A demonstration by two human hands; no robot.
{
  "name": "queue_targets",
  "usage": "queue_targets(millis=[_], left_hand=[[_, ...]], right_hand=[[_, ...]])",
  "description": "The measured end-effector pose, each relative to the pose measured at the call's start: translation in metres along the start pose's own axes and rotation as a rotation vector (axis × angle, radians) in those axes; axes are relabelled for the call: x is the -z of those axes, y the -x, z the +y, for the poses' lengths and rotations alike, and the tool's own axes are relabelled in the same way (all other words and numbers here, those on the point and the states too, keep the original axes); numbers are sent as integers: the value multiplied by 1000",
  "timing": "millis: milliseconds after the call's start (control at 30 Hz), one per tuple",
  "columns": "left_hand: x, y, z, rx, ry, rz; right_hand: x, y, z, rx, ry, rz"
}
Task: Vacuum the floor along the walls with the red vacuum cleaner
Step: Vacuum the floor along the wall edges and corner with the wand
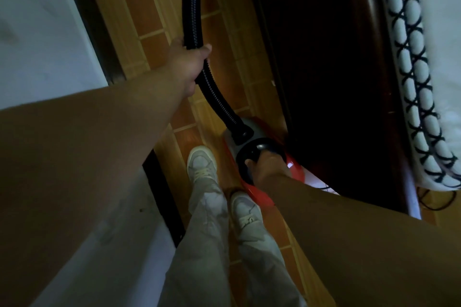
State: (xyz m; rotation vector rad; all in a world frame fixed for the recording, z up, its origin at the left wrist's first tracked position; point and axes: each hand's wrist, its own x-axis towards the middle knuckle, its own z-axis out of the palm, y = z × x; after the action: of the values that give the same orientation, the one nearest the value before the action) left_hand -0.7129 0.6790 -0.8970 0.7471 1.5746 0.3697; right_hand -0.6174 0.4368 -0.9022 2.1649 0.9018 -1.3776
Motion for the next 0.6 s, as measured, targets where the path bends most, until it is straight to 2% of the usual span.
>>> queue_targets(millis=[100,233,433,600], left_hand=[[-2,-3,1,5,1,-29],[-5,-2,8,25,-25,-80],[-6,14,31,114,-34,-162],[-2,21,51,190,-16,-201]], right_hand=[[1,0,-2,-17,31,-21],[27,-2,-9,-2,-170,-29],[127,-1,-55,150,-308,98],[204,-6,-113,161,-538,147]])
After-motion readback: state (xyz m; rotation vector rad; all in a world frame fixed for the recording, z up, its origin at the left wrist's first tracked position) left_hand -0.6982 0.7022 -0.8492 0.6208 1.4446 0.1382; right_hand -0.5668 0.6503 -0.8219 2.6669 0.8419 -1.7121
